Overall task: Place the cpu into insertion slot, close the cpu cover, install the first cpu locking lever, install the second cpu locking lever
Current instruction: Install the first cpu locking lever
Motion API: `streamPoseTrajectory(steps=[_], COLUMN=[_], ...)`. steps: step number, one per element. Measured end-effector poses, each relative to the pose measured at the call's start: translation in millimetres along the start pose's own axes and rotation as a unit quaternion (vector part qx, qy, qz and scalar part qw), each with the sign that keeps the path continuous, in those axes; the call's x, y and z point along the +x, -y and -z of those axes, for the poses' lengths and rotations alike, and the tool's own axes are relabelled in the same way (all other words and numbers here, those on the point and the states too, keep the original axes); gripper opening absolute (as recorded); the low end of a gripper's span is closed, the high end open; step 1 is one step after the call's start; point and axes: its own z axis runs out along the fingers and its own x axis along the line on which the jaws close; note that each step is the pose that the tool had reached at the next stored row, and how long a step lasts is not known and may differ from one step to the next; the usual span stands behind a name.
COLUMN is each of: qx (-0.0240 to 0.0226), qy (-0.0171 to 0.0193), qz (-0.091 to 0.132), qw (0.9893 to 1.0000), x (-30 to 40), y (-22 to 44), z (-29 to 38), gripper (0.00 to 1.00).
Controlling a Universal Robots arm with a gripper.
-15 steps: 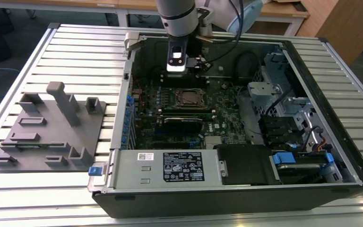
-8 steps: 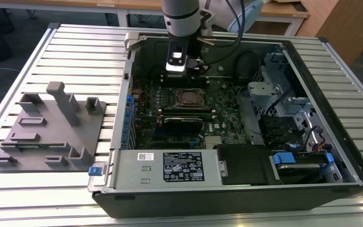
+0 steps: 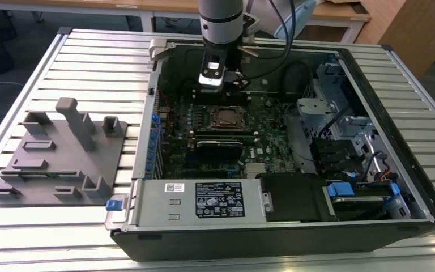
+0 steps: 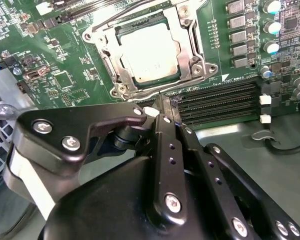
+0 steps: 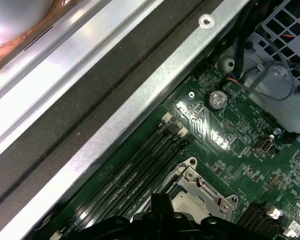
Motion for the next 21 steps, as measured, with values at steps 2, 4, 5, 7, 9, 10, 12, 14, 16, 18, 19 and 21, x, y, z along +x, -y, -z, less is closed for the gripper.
streamPoseTrajectory(steps=[2,4,5,7,9,10,12,14,16,18,19,21], qx=[0.0034,0.0035,0.0035,0.0034,0.0033,0.0032,0.0033,0.0034,0.0034,0.0034,0.0035,0.0040], qy=[-0.0027,-0.0027,-0.0027,-0.0028,-0.0028,-0.0028,-0.0028,-0.0028,-0.0028,-0.0028,-0.0026,-0.0017], qz=[-0.001,-0.001,-0.001,-0.001,-0.001,-0.001,-0.001,-0.001,-0.001,-0.001,-0.002,-0.007], qw=[1.0000,1.0000,1.0000,1.0000,1.0000,1.0000,1.0000,1.0000,1.0000,1.0000,1.0000,1.0000], x=[0.0,0.0,0.0,-0.1,-0.1,-0.1,-0.1,-0.1,-0.1,-0.2,-0.3,-0.7], y=[0.0,-0.1,-0.1,-0.3,-0.4,-0.4,-0.4,-0.4,-0.4,-0.4,-0.5,-0.5], z=[0.0,0.2,0.6,1.5,2.1,2.1,2.2,2.3,2.3,2.3,2.3,2.4], gripper=[0.10,0.10,0.10,0.10,0.10,0.10,0.10,0.10,0.10,0.10,0.10,0.10])
